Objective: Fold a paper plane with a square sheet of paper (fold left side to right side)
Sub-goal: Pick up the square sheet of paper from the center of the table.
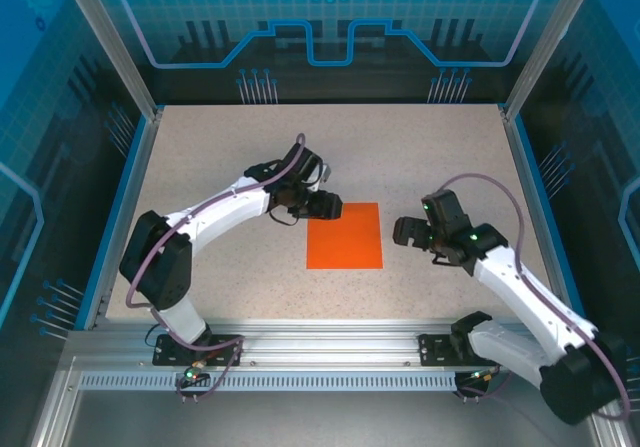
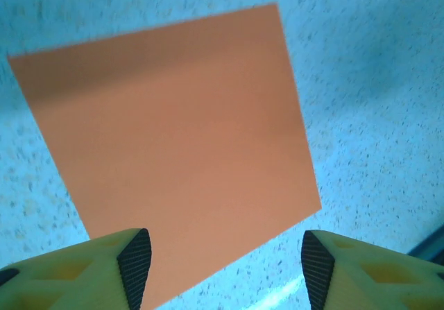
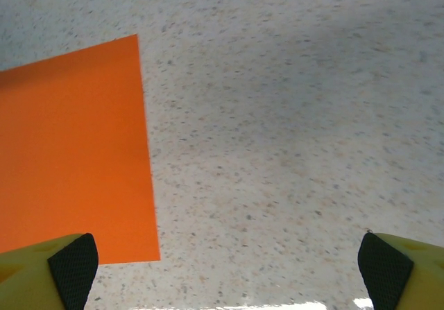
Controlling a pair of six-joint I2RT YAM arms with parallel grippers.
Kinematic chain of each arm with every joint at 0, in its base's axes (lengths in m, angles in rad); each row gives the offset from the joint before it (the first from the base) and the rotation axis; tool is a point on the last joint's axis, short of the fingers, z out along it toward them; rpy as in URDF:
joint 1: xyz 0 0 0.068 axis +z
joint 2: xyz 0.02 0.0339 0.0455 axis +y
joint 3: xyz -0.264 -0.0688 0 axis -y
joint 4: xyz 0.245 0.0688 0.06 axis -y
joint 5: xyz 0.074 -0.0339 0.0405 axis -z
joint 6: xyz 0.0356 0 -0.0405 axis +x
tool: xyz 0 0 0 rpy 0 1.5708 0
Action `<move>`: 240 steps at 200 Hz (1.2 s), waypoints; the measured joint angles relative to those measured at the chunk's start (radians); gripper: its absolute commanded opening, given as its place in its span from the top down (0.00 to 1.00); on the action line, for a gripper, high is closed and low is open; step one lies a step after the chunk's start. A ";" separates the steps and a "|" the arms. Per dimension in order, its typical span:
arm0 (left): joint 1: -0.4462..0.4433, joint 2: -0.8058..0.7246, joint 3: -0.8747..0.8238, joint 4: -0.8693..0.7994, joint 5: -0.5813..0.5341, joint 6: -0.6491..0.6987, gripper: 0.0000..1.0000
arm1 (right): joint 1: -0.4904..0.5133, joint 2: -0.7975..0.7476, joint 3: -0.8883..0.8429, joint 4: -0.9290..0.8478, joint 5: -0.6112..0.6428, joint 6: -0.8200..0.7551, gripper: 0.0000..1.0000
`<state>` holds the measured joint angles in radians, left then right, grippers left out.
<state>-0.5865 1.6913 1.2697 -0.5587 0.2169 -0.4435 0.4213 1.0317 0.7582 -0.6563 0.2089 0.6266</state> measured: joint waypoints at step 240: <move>0.038 0.087 -0.280 0.175 0.205 -0.214 0.42 | 0.028 0.934 0.537 0.211 -0.138 -0.179 0.00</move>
<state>-0.5484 1.7786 0.9901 -0.3832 0.4217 -0.6575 0.4496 1.9659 1.2957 -0.4458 0.0704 0.4473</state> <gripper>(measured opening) 0.590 0.997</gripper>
